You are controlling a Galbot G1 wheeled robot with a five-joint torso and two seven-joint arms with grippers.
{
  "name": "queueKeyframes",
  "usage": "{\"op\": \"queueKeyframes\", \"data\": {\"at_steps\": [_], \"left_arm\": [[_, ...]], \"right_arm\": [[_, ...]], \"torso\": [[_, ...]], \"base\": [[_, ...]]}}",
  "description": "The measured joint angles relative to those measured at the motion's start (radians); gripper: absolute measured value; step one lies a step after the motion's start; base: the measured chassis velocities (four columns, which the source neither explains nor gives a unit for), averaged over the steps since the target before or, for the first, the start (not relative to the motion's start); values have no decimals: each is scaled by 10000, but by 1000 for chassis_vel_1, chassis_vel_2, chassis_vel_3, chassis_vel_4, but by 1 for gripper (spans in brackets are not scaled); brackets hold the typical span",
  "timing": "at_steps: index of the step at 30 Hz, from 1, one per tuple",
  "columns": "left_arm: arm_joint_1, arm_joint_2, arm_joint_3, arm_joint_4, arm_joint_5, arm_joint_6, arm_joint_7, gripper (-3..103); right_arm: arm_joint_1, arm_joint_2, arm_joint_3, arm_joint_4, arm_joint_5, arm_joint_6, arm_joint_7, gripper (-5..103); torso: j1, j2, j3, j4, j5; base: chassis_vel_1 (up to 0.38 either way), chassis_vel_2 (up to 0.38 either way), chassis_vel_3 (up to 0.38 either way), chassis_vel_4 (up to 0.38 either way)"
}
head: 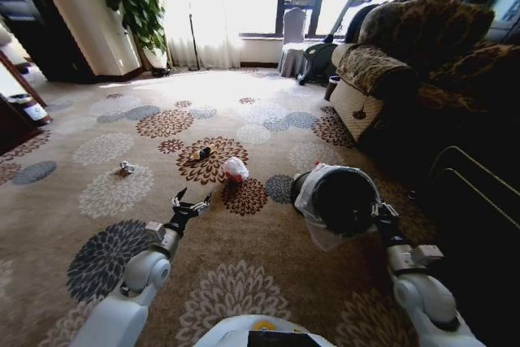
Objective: Pick up the trash from the ground and place it into the trash bin.
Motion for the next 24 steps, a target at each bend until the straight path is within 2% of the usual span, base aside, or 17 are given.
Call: {"op": "queueKeyframes", "data": {"at_steps": [1, 2, 3, 8, 15, 18, 20, 24], "left_arm": [[0, 0, 0, 0, 0, 0, 0, 100], [-166, 60, 77, 144, 0, 36, 28, 100], [-279, 78, 117, 257, -16, 58, 37, 100], [-629, 148, 275, 608, -147, 106, 18, 100], [-782, 203, 351, 868, -205, 74, -21, 99], [-836, 244, 385, 946, -241, -10, -131, 98], [-961, 271, 437, 1127, -275, -338, -177, 97], [-1118, 280, 501, 1288, -107, -570, -111, 99]], "right_arm": [[0, 0, 0, 0, 0, 0, 0, 0], [-57, 1, 43, 0, 1, 0, 1, 0], [-81, 0, 56, 0, 4, 2, 12, 0], [-216, 84, 100, 59, 6, 26, 7, 0], [-242, 223, 104, 104, -61, 37, 7, 0], [-256, 278, 51, 116, -104, 75, 7, 0], [-264, 328, -20, 115, -118, 247, 11, 0], [-256, 344, -27, 112, -106, 486, 21, 0]], "torso": [[0, 0, 0, 0, 0], [0, 0, 0, -15, 8], [0, 0, 0, -18, 3], [0, 0, 0, -5, 4], [0, 0, 0, -4, -1], [0, 0, 0, -8, 1], [0, 0, 0, -9, 7], [0, 1, 0, -12, 6]], "base": [[0, 0, 0, 0], [0, 0, 0, 0], [-68, -44, 0, -8], [-66, -59, 33, 40], [-115, -117, 128, 133], [-198, -200, 210, 206], [-252, -219, 247, 217], [-206, -192, 147, 162]]}}
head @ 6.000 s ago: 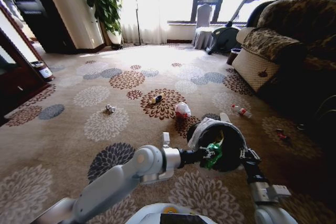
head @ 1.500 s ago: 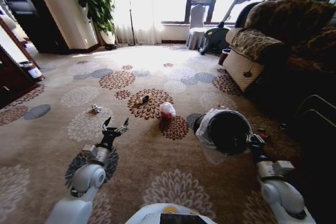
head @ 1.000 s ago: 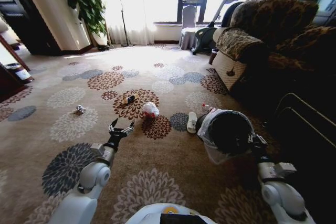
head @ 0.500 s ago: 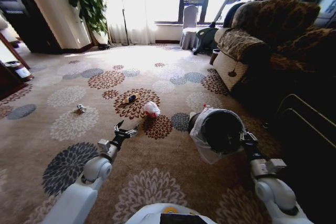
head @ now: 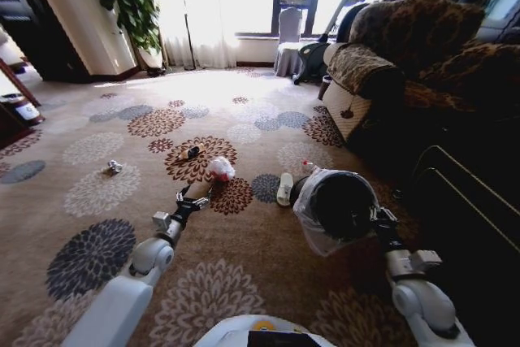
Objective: Pick up the trash from the ground and place it into the trash bin.
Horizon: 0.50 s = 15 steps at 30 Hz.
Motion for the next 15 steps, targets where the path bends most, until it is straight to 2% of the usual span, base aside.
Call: {"op": "queueKeyframes", "data": {"at_steps": [3, 5, 6, 8, 10, 11, 15], "left_arm": [[-118, 7, 54, 13, 247, 158, 60, 100], [-198, 15, 92, 63, 309, 223, 82, 100], [-271, 18, 149, 117, 308, 258, 99, 101], [-351, 45, 218, 154, 204, 325, 173, 97], [-358, 58, 237, 166, 188, 335, 240, 96], [-363, 81, 269, 200, 187, 336, 326, 98], [-437, 129, 346, 307, 143, 335, 407, 99]], "right_arm": [[-67, -2, 53, 24, 10, 11, -1, 0], [-108, 0, 90, 62, 12, 11, -1, 0], [-165, 18, 129, 103, 14, 12, -1, 0], [-296, 73, 175, 152, 14, 24, -17, 0], [-373, 91, 213, 155, 6, 29, -16, 0], [-450, 107, 259, 154, -20, 30, -13, 0], [-542, 162, 349, 145, -95, 20, -9, 0]], "torso": [[0, 0, 0, -1, 4], [0, 0, 0, 4, -5], [0, 0, 0, 6, -21], [0, 0, -1, 11, -1], [0, 0, -1, 12, -1], [0, -1, 0, 8, -8], [0, 0, 0, 3, 0]], "base": [[-73, -54, 63, 57], [0, 0, 0, 0], [63, 28, -28, -44], [24, 23, -29, -22], [0, 0, 0, 0], [0, 0, 0, 0], [-35, -39, -18, -20]]}}
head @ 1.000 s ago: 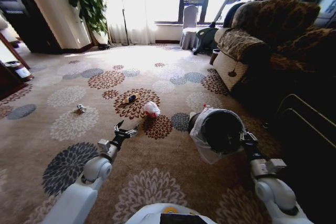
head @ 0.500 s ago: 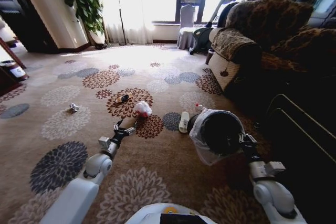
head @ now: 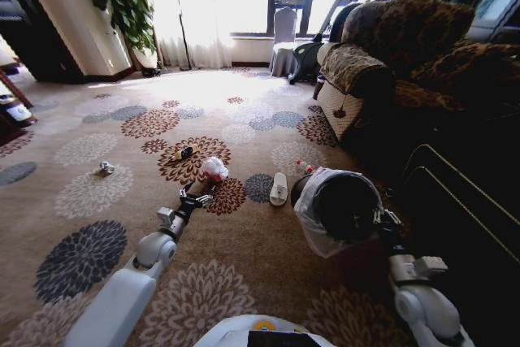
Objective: Pick up the trash from the ground and place it into the trash bin.
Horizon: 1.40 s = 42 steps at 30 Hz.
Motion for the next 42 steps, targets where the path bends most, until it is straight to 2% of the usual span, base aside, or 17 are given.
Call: {"op": "queueKeyframes", "data": {"at_steps": [10, 27, 31, 35, 37, 40, 42], "left_arm": [[-344, 167, 320, 282, -421, 229, 66, 99], [-1243, -163, 1080, 1461, -1105, 803, -40, 99], [-1522, -365, 1240, 1939, -1050, 808, -378, 99], [-1822, -610, 1356, 2572, -972, 645, -790, 99], [-1918, -699, 1373, 3003, -486, 442, -873, 99], [-1967, -760, 1384, 3381, -93, 280, -1012, 103], [-2007, -821, 1382, 3717, 6, 281, -1253, 99]], "right_arm": [[-216, 174, 28, 133, -148, -100, -1, 0], [-461, 320, -53, 281, -185, 243, 0, 0], [-549, 354, -59, 347, -188, 238, -2, 0], [-650, 393, -66, 398, -195, 189, 2, 0], [-663, 421, -99, 397, -238, 212, 4, 0], [-664, 436, -121, 393, -257, 240, 3, 0], [-655, 437, -129, 360, -256, 277, -1, 0]], "torso": [[0, 0, 0, 2, -4], [0, -1, 0, -1, -4], [0, 0, 0, 2, -4], [0, 0, 0, -7, -4], [0, 0, 0, -10, -4], [0, 0, 0, -4, -4], [0, 0, -1, 7, -4]], "base": [[-52, -57, -67, -66], [-110, -117, -121, -122], [-118, -132, -119, -119], [-118, -109, -108, -104], [-104, -79, -75, -91], [-61, -37, -25, -48], [-14, 38, 23, -18]]}}
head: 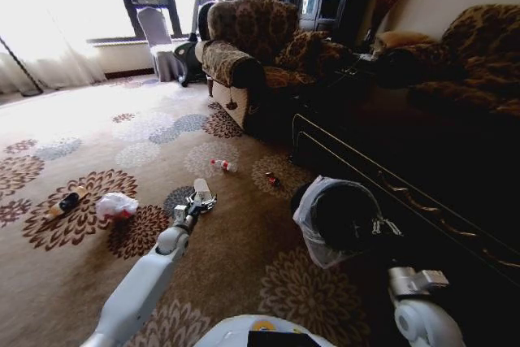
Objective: Pick up the trash from the ground and place it into the trash bin.
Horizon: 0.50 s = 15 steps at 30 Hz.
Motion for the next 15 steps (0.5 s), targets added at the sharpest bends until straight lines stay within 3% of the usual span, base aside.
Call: {"op": "queueKeyframes", "data": {"at_steps": [6, 15], "left_arm": [[-48, -89, -38, 227, -87, 158, -436, 98], [-321, -189, 87, 749, -108, 482, -1034, 98]], "right_arm": [[-2, 9, -21, -48, 9, 39, -2, 0], [43, 9, -72, -124, 13, 190, -1, 0]], "torso": [[0, 0, 0, -2, -1], [2, 0, 2, -5, 0]], "base": [[-79, 94, 80, -78], [-217, 195, 199, -197]]}}
